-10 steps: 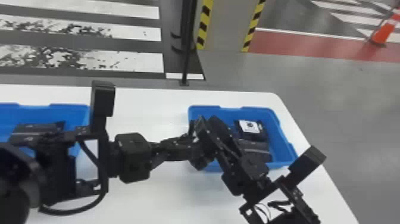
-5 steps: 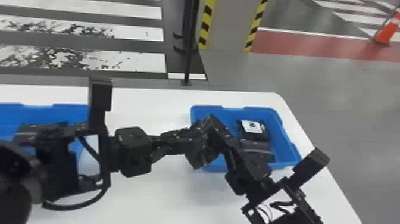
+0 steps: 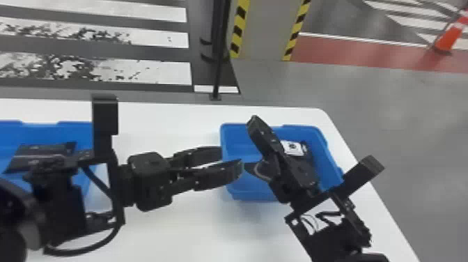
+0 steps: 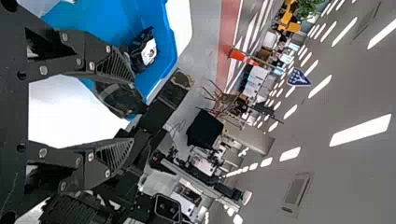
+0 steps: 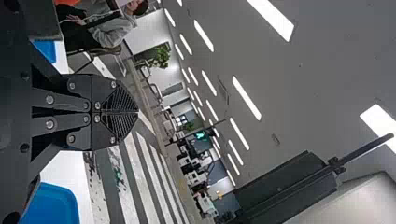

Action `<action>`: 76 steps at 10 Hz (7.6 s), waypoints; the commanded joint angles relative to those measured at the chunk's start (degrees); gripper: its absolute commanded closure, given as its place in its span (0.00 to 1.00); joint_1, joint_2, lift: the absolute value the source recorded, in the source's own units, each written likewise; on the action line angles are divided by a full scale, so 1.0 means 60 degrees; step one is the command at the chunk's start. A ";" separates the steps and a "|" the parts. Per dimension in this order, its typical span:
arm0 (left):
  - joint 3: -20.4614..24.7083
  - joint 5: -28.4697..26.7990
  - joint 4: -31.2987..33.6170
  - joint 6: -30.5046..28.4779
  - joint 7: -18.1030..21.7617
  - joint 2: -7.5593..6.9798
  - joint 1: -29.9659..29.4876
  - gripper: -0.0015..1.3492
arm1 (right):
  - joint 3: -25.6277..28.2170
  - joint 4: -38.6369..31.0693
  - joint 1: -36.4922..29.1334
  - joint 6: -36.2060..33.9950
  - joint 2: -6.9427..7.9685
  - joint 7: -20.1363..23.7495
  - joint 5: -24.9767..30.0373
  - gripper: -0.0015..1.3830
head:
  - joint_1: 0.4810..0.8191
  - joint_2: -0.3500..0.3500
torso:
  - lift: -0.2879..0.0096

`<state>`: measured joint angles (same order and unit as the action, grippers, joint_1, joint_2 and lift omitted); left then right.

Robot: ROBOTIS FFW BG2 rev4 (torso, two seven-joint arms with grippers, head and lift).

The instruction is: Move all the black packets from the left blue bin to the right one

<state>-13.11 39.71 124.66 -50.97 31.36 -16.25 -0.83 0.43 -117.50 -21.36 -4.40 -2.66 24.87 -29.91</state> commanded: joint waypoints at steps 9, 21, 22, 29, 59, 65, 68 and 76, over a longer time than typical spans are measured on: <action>0.1214 0.0370 0.0353 0.0151 0.0003 0.0087 -0.1033 0.11 | 0.1280 0.2908 0.1897 0.0102 -0.0334 -0.0161 0.0320 0.32 | 0.63 0.13 | 0.35; 0.5747 -0.2715 -0.0936 -0.1630 -0.0554 0.0072 -0.0236 0.11 | 0.1109 -0.1545 -0.2885 0.0383 0.0451 -0.0732 0.2529 0.17 | 0.63 0.58 | 0.35; 0.5842 -0.2848 -0.1522 -0.1724 -0.0773 0.0072 0.0163 0.11 | 0.1109 -0.1756 -0.3213 0.0383 0.0451 -0.0747 0.2452 0.17 | 0.63 0.64 | 0.35; 0.5309 -0.4981 -0.5999 -0.2239 -0.0920 -0.0352 0.2694 0.11 | 0.0747 -0.1803 -0.3517 0.0172 0.0451 -0.0732 0.2338 0.17 | 0.63 0.86 | 0.35; 0.1310 -0.0163 -0.0749 -0.0271 -0.0187 0.0277 -0.0377 0.90 | -0.0871 -0.0139 -0.1431 -0.0672 0.0120 0.0952 -0.0975 0.35 | 0.63 0.42 | 0.35; 0.1329 0.0313 -0.0796 0.0034 -0.0378 0.0307 -0.0494 0.82 | -0.0967 0.0259 -0.1385 -0.0039 0.0120 0.1026 -0.1508 0.92 | 0.63 0.40 | 0.35; 0.1805 0.0465 -0.0655 0.0573 -0.0524 0.0541 -0.1197 0.22 | -0.0681 0.0517 -0.1127 0.0195 0.0091 0.1026 -0.1718 0.92 | 0.63 0.40 | 0.35; 0.2547 0.1056 0.1150 0.0667 -0.0173 0.0395 -0.4009 0.14 | 0.1147 0.3377 0.1451 0.0149 -0.0509 0.0601 -0.0423 0.82 | 0.63 0.21 | 0.35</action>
<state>1.86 46.09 131.00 -47.82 30.35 -13.87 -23.75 6.33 -99.28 -13.95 -3.43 -5.62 28.53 -33.38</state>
